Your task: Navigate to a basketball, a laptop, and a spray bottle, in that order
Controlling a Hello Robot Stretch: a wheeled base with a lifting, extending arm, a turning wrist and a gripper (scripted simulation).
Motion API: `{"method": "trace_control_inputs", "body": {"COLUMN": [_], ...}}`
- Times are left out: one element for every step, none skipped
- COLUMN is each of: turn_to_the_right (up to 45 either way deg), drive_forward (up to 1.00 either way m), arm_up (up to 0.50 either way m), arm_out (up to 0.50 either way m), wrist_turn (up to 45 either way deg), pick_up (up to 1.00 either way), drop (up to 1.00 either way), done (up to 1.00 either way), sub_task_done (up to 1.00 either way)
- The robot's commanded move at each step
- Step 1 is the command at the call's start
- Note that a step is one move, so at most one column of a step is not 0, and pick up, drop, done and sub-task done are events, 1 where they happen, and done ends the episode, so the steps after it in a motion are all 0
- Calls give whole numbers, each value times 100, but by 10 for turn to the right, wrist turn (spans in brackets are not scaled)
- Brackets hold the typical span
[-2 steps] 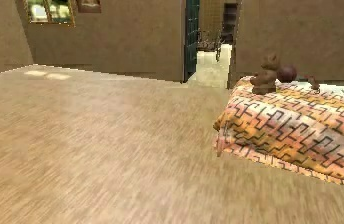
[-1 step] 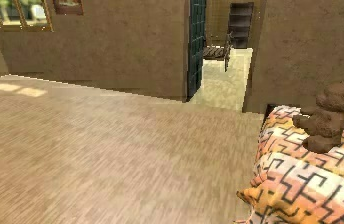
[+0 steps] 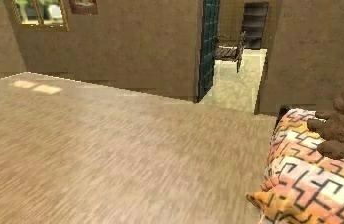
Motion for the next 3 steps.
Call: {"method": "trace_control_inputs", "body": {"turn_to_the_right": [0,210,0], "drive_forward": [85,0,85], "arm_up": [0,0,0], "arm_out": [0,0,0], "wrist_turn": [0,0,0], "pick_up": [0,0,0], "drop": [0,0,0], "done": [0,0,0], "sub_task_done": [0,0,0]}}
